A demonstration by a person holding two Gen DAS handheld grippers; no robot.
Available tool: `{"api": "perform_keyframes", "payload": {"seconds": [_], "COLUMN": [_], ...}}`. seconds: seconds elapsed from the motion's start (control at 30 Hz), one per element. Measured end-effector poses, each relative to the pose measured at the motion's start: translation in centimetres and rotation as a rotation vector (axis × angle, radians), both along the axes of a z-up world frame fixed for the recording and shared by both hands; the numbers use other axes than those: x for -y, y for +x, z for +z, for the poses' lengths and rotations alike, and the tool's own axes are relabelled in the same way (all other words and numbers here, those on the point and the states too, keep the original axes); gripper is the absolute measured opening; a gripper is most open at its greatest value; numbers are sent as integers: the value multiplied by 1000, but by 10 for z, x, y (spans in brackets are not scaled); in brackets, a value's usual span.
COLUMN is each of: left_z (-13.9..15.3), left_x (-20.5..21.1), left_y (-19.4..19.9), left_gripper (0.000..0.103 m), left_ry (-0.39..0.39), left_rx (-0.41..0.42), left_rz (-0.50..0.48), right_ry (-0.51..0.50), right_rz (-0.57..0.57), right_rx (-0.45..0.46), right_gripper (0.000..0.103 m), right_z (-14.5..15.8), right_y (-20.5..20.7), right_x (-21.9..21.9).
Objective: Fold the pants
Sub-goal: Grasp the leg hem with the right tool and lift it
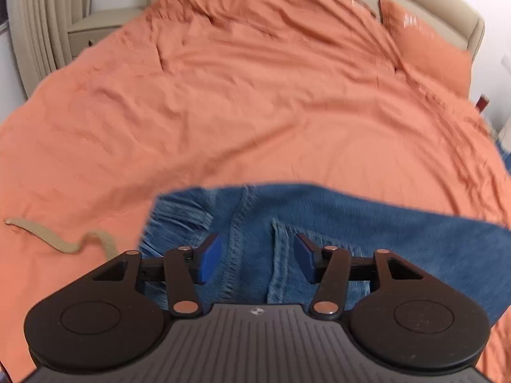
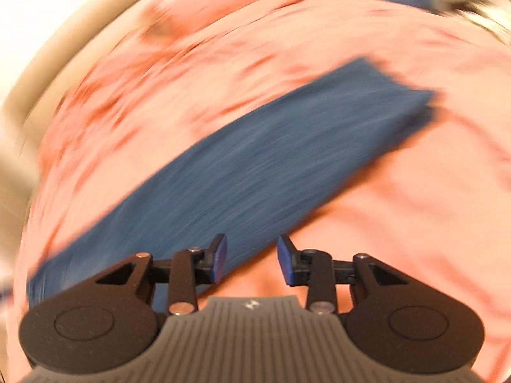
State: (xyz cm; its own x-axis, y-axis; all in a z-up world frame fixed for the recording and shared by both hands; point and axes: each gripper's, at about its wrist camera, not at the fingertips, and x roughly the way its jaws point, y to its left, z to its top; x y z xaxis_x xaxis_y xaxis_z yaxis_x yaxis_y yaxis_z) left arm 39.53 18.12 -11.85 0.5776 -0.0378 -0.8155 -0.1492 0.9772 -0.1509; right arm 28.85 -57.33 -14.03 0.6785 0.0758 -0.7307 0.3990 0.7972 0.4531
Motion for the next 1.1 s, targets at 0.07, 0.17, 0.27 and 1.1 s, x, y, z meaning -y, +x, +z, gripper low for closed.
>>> {"api": "perform_keyframes", "payload": {"seconds": [0.07, 0.17, 0.27, 1.1], "left_z": [-14, -36, -53, -84], "left_x": [9, 15, 16, 14], "left_y": [7, 17, 28, 56], "left_gripper": [55, 51, 50, 47], "left_ry": [7, 31, 35, 11], "left_rx": [-40, -88, -128, -234], "left_rz": [0, 12, 45, 85], "right_ry": [17, 98, 169, 240], "right_rz": [-108, -232, -298, -334], "right_rx": [6, 3, 33, 62], "right_gripper": [26, 25, 25, 0], "right_z": [-11, -33, -54, -111], "right_y": [-8, -7, 9, 52], "right_x": [55, 122, 157, 193]}}
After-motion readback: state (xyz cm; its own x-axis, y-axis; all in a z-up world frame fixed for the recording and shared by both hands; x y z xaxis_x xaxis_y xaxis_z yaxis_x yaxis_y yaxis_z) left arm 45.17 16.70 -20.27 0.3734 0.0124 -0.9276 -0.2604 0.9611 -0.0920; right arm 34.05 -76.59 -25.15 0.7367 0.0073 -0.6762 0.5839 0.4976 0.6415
